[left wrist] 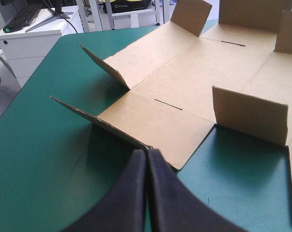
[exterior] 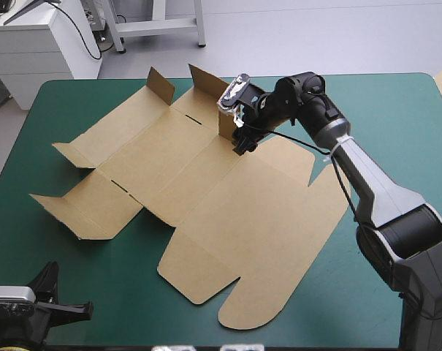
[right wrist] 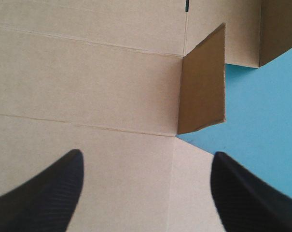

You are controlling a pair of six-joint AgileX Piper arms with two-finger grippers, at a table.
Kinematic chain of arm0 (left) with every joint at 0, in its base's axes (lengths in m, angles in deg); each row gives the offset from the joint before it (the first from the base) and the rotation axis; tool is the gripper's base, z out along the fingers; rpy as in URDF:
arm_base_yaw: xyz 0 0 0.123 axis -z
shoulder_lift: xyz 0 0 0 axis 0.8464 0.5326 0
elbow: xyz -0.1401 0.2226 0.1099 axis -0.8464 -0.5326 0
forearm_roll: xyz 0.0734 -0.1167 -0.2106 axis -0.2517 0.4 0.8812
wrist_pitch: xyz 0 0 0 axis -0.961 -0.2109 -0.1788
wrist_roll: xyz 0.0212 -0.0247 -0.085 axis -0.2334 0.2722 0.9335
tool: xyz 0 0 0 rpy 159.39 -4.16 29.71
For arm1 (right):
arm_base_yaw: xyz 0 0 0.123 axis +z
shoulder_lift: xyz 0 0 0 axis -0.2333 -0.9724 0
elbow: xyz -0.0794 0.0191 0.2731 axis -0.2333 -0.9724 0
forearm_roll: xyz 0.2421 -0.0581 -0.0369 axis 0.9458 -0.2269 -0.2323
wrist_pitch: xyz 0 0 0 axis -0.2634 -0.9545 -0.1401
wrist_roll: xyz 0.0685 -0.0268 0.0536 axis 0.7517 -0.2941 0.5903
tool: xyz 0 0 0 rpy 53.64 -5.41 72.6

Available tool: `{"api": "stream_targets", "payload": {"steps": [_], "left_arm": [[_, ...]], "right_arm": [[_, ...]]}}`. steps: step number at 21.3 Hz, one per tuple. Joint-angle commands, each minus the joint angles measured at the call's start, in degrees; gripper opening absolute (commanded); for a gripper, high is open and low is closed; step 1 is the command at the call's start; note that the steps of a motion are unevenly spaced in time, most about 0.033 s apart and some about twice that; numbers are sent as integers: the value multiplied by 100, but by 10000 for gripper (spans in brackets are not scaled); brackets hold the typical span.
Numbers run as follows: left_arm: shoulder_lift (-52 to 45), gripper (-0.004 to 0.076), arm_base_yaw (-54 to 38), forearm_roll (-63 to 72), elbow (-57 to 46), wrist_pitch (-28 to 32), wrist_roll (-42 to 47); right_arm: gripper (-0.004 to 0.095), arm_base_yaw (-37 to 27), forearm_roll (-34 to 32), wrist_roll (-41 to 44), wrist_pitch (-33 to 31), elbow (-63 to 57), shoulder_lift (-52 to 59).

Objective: Fold the box

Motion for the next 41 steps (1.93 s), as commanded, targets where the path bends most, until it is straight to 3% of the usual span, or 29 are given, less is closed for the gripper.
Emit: {"api": "stream_targets", "payload": {"steps": [1,8,12,14,16,19,31,41], "left_arm": [[4,-8,-6,64,118,424,27],[4,-8,-6,64,118,424,17],[4,-8,-6,64,118,424,27],[4,-8,-6,64,118,424,27],[4,-8,-6,64,118,424,27],[4,-8,-6,64,118,424,27],[4,-8,-6,64,118,424,27],[4,-8,-6,64,118,424,27]], "right_arm": [[853,145,-146,-187,461,288,54],[852,309,-601,-102,1623,288,-505],[792,309,-815,0,1817,288,-764],[648,309,-893,196,1858,288,-860],[342,309,-898,225,2035,288,-899],[1,309,-876,251,2176,288,-899],[-21,309,-765,206,1999,288,-899],[-21,290,-868,547,1465,524,244]]}}
